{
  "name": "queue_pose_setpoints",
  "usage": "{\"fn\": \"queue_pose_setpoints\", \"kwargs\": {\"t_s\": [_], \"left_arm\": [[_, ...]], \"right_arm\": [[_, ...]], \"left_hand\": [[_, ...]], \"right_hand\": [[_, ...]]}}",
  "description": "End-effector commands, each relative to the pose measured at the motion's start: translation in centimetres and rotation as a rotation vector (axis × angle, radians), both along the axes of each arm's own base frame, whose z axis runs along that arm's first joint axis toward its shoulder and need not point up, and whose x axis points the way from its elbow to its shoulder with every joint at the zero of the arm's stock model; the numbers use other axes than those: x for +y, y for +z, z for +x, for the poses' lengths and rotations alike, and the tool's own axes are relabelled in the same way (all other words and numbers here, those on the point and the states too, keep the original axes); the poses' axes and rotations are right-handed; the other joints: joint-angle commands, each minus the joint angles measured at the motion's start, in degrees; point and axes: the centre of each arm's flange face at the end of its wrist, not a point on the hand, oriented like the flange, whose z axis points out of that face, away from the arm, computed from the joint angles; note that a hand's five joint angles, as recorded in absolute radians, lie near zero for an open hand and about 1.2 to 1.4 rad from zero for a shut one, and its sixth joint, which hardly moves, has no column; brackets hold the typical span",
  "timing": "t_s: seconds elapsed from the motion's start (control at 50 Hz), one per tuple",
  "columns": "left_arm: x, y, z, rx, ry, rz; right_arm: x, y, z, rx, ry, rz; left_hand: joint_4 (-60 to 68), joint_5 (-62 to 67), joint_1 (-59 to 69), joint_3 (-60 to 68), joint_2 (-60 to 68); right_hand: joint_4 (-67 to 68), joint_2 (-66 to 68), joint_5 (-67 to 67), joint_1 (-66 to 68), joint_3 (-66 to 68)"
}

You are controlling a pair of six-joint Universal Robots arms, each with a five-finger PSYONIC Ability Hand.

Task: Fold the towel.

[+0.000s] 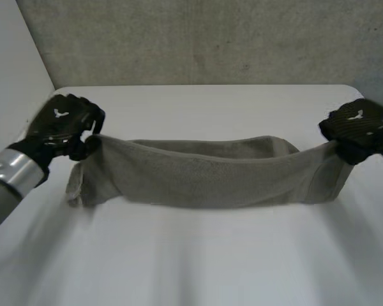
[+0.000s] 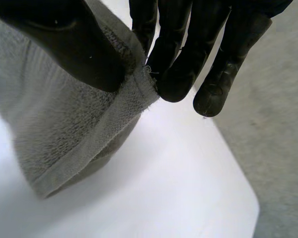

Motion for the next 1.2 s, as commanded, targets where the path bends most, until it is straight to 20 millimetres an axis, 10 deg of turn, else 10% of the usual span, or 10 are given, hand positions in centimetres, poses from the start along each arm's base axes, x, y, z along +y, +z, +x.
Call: {"fn": "queue_pose_setpoints", "kwargs": {"t_s": [0.02, 0.26, 0.54, 0.56, 0.58, 0.62, 0.7, 0.9, 1.04, 1.2], "left_arm": [[-5.6, -4.2, -2.6, -0.168, -0.043, 0.018], [-12.7, -7.0, -5.0, -0.23, -0.023, -0.021], [-14.2, -9.0, -5.7, -0.236, -0.002, -0.019], [-14.1, -9.0, -5.9, -0.236, -0.005, -0.019], [-14.0, -8.9, -6.0, -0.235, -0.004, -0.019], [-13.8, -8.7, -6.2, -0.237, 0.006, -0.02], [-13.5, -7.3, -6.6, -0.228, 0.038, -0.037], [-8.8, 0.5, -4.8, -0.099, 0.102, 0.014], [-4.4, 0.3, -2.9, -0.064, 0.13, 0.131], [0.1, -4.2, -1.1, -0.106, 0.155, 0.319]], "right_arm": [[-5.1, -4.1, 2.9, 0.122, -0.018, 0.007], [-10.0, -6.4, 5.6, 0.108, -0.113, -0.104], [-11.3, -9.5, 7.2, 0.115, -0.103, -0.094], [-11.5, -9.6, 7.2, 0.115, -0.111, -0.098], [-11.7, -9.5, 7.2, 0.115, -0.124, -0.105], [-11.8, -9.2, 7.2, 0.105, -0.14, -0.112], [-11.7, -5.7, 7.1, -0.021, -0.175, -0.139], [-6.4, 2.0, 6.2, -0.202, -0.134, -0.157], [-2.5, 0.1, 5.2, -0.175, -0.142, -0.083], [1.1, -4.2, 4.3, -0.161, -0.143, -0.069]], "left_hand": [[2.2, 1.6, 2.3, 0.8, 2.3], [2.2, 1.6, 2.3, 0.8, 2.3], [2.2, 1.6, 2.3, 0.8, 2.3], [2.2, 1.6, 2.3, 0.8, 2.3], [-41.4, -42.0, -41.3, -42.8, -41.3], [-67.8, -68.4, -67.7, -69.2, -67.7], [-67.7, -68.4, -67.7, -69.2, -67.7], [-64.6, -65.2, -64.5, -66.0, -64.5], [-51.4, -52.0, -51.3, -52.9, -51.4], [-38.6, -39.2, -38.6, -40.1, -38.6]], "right_hand": [[3.5, 3.2, 2.8, 4.1, 2.8], [3.5, 3.2, 2.8, 4.1, 2.8], [3.5, 3.2, 2.8, 4.1, 2.8], [-14.1, -14.4, -14.8, -13.5, -14.8], [-51.6, -51.9, -52.3, -51.0, -52.3], [-66.5, -66.8, -67.2, -65.9, -67.2], [-66.5, -66.8, -67.2, -65.9, -67.2], [-66.5, -66.8, -67.2, -65.9, -67.2], [-66.5, -66.8, -67.2, -65.9, -67.2], [-63.4, -63.7, -64.1, -62.8, -64.1]]}}
